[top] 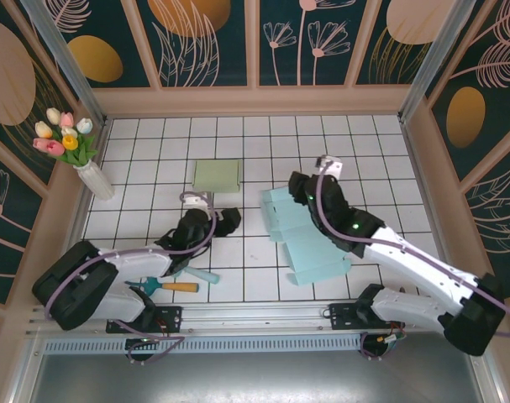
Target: Fold the paper box
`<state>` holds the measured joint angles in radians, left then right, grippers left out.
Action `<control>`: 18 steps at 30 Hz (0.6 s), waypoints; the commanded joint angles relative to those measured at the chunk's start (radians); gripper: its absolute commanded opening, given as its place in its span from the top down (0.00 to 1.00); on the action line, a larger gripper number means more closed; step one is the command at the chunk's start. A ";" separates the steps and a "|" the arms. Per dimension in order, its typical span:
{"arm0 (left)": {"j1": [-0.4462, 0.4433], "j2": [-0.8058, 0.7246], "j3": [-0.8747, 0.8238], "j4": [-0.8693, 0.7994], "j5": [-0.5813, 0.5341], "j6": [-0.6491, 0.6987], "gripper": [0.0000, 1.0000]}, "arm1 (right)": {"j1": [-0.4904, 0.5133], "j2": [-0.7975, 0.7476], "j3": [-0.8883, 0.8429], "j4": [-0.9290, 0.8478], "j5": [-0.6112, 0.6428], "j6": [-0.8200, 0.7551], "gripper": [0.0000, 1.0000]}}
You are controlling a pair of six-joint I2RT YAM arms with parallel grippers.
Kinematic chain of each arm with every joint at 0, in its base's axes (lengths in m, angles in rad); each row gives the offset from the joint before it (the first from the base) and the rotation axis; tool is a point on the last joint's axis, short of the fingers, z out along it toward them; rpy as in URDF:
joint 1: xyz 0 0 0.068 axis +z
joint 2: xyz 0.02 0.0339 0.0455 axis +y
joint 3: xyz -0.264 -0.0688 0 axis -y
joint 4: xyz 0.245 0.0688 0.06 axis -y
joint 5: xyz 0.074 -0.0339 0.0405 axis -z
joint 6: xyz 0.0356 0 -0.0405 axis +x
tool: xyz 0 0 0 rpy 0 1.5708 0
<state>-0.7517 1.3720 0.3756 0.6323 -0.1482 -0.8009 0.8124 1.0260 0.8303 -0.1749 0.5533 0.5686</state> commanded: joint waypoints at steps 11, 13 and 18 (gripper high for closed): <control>-0.158 0.413 0.412 -0.232 -0.293 -0.047 0.16 | -0.036 -0.142 -0.186 -0.033 -0.116 0.057 0.49; -0.183 0.430 0.448 -0.276 -0.342 -0.044 0.16 | -0.035 -0.146 -0.202 -0.021 -0.120 0.058 0.49; -0.227 0.476 0.540 -0.371 -0.388 -0.037 0.16 | -0.033 -0.145 -0.225 -0.002 -0.132 0.055 0.49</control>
<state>-0.9615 1.8256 0.8616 0.3515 -0.4625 -0.8356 0.7784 0.8917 0.6224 -0.2108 0.4427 0.6128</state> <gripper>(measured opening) 0.841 0.511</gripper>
